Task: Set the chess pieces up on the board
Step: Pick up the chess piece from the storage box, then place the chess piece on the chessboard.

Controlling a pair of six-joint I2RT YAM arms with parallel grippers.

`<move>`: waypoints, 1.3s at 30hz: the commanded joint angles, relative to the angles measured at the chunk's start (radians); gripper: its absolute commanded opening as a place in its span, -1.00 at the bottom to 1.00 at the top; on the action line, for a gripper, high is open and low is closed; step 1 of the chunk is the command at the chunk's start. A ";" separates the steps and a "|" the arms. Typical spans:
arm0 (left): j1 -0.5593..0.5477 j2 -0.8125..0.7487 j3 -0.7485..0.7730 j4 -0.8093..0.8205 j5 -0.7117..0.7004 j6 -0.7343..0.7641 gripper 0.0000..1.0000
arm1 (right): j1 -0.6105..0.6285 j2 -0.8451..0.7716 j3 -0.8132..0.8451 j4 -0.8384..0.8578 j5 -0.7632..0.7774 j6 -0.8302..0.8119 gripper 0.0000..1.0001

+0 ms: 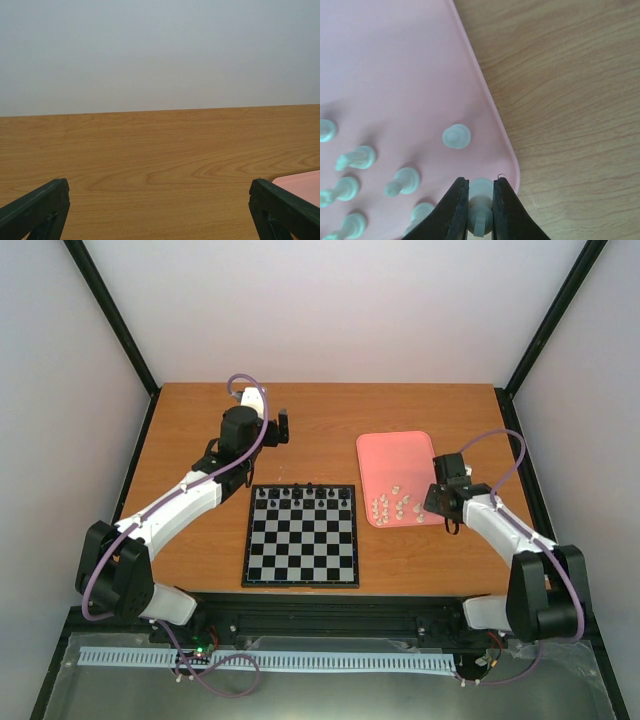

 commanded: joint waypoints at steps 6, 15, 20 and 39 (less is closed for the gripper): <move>0.007 0.012 0.021 0.016 -0.002 -0.010 1.00 | 0.032 -0.161 0.096 -0.122 -0.036 -0.043 -0.94; 0.007 0.013 0.028 -0.004 -0.046 -0.019 0.99 | 0.392 -0.119 0.220 -0.189 -0.053 -0.051 -0.94; 0.007 0.010 0.029 -0.023 -0.080 -0.048 0.99 | 0.561 -0.033 0.283 -0.204 -0.016 -0.045 -0.94; 0.043 0.040 0.004 -0.046 -0.084 -0.108 1.00 | 0.947 0.253 0.420 -0.145 -0.054 -0.064 -0.94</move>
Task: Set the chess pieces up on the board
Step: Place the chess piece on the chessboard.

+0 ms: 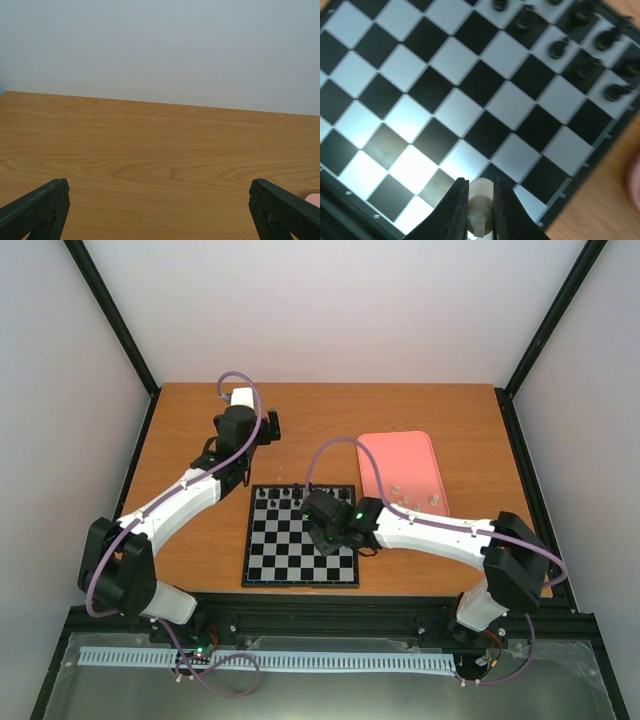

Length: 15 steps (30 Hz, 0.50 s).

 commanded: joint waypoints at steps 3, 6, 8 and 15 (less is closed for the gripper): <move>0.011 0.038 0.011 -0.031 -0.004 -0.029 0.99 | 0.089 0.081 0.087 0.014 -0.012 -0.020 -0.94; 0.014 0.037 0.006 -0.037 -0.025 -0.028 1.00 | 0.105 0.096 0.100 0.000 -0.031 -0.027 -0.94; 0.019 0.034 -0.002 -0.035 -0.029 -0.032 0.99 | 0.116 0.108 0.114 -0.019 -0.051 -0.039 -0.94; 0.028 0.011 -0.038 -0.022 -0.009 -0.051 0.99 | 0.171 0.164 0.208 -0.142 -0.057 -0.072 -0.94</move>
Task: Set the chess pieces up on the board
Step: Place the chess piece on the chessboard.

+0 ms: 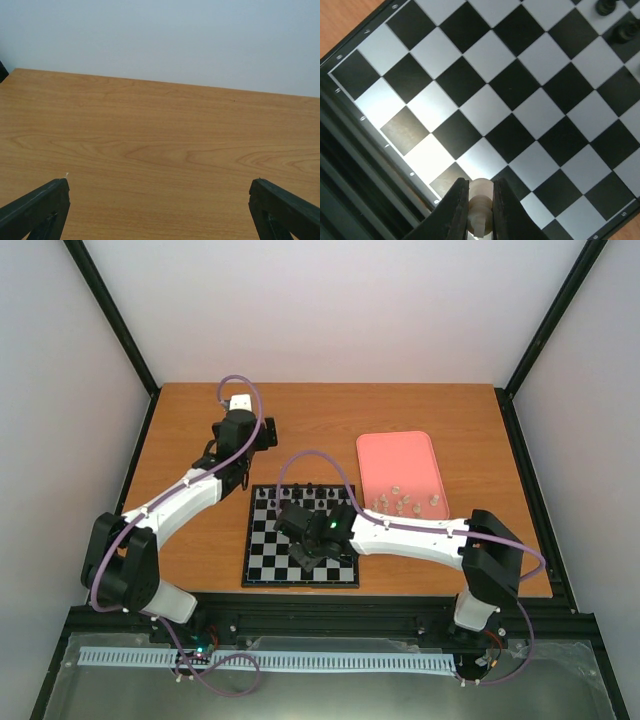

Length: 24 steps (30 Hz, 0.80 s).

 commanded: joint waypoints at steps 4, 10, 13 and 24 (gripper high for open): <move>0.006 -0.033 -0.029 0.007 0.003 -0.029 0.99 | 0.053 0.043 0.070 -0.107 -0.034 -0.031 -0.94; 0.006 -0.044 -0.038 0.011 0.008 -0.032 0.99 | 0.067 0.055 0.045 -0.092 -0.043 -0.012 -0.94; 0.006 -0.049 -0.045 0.014 0.005 -0.032 1.00 | 0.074 0.064 0.036 -0.070 -0.052 -0.006 -0.95; 0.006 -0.052 -0.058 0.020 0.000 -0.029 0.99 | 0.087 0.062 -0.042 0.047 -0.065 0.025 -0.94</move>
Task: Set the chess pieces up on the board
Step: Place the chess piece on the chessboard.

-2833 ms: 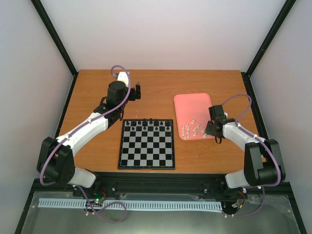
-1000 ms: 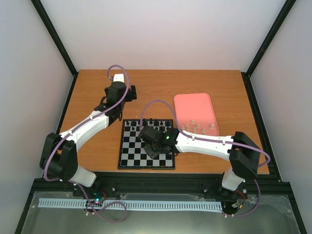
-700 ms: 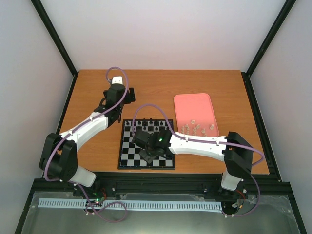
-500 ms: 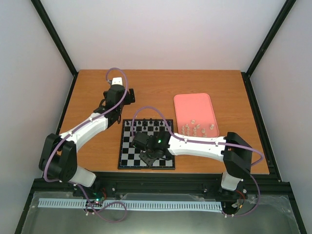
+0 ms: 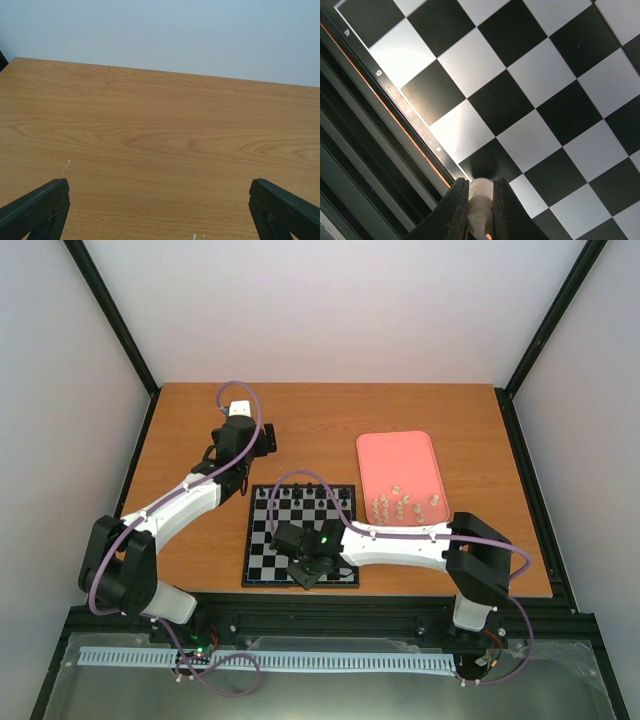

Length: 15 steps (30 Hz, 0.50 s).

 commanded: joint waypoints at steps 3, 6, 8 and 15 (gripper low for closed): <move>0.005 -0.032 -0.005 0.019 -0.007 -0.014 0.99 | 0.016 -0.010 -0.048 0.084 -0.004 0.030 -0.94; 0.005 -0.030 -0.005 0.021 -0.005 -0.014 1.00 | 0.016 -0.008 -0.049 0.090 -0.003 0.028 -0.94; 0.005 -0.029 -0.006 0.022 -0.004 -0.014 0.99 | 0.015 -0.006 -0.048 0.091 0.003 0.025 -0.94; 0.005 -0.022 -0.009 0.029 -0.005 -0.013 1.00 | 0.017 -0.005 -0.055 0.101 0.037 0.029 -0.94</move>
